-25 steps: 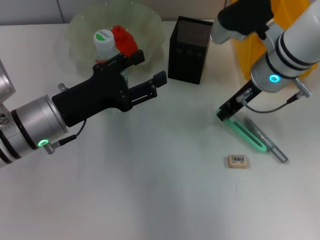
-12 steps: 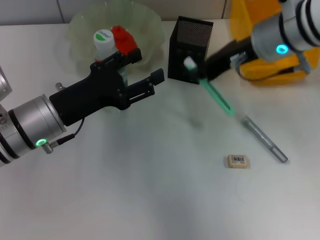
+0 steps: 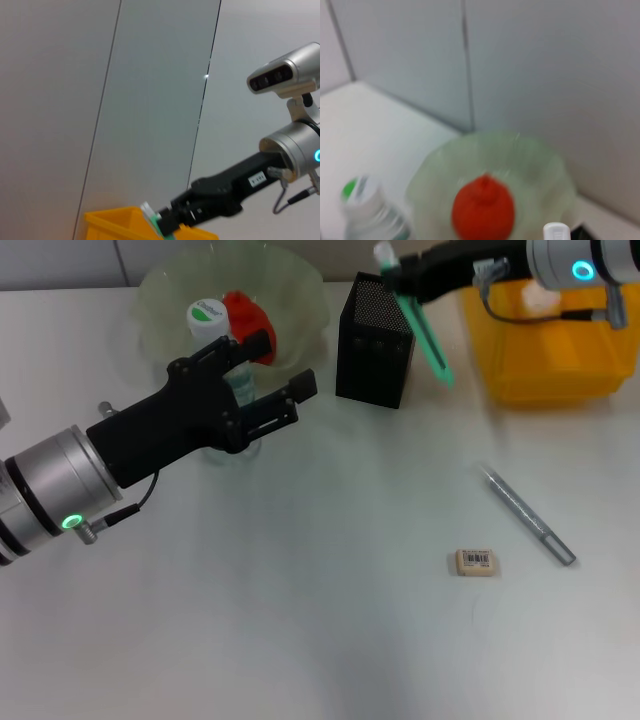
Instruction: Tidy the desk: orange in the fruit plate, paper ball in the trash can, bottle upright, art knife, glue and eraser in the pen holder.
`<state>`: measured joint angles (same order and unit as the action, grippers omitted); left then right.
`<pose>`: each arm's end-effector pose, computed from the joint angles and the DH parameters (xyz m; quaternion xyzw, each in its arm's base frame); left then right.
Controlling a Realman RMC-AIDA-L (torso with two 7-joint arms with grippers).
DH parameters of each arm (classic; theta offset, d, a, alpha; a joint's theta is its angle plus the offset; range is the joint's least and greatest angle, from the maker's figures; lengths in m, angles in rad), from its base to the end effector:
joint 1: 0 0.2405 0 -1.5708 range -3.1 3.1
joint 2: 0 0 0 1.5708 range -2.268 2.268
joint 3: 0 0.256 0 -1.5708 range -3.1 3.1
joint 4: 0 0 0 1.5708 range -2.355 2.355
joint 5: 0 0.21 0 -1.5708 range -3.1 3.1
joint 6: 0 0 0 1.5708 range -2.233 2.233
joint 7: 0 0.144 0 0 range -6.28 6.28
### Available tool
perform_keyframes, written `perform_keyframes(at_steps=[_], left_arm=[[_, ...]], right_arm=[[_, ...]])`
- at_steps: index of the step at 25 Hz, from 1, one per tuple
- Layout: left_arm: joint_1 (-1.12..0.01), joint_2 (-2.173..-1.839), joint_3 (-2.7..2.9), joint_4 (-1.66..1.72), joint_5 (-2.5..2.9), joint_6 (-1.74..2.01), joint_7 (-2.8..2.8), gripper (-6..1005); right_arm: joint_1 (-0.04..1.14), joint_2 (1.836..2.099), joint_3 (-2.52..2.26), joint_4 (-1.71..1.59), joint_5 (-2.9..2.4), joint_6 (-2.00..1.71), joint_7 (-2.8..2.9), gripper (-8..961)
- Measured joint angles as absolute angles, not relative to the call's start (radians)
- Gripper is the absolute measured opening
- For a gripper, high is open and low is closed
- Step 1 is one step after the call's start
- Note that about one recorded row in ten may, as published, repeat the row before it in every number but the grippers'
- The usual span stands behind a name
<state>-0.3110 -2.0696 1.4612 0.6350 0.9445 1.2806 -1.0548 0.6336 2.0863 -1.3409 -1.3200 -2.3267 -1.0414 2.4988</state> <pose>-0.2342 0.3117 -0.0328 -0.8671 -0.1801 -0.4054 0.2264 0.1166 0.4166 0.0125 -0.9115 0.2711 0.0902 0.2958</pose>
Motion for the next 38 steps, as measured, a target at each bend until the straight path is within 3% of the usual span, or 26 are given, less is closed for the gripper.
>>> perform_keyframes(at_steps=[9,24,38], left_arm=[[-0.312,-2.069,1.459,0.635,0.945,1.282,-1.052,798],[-0.295,-2.055,1.459,0.635,0.953,1.284,-1.055,798],[-0.303,-2.048,1.459,0.638,0.953,1.286,-1.067,798]], right_arm=[[0.632,2.085,-1.339,-1.139,-1.903,-0.825,2.140,183],[0.611,2.085,-1.285,-0.819,-1.171,-0.801,1.384,188],[0.659,2.087,-1.295,-0.573,-0.914,-0.809,1.012,194]])
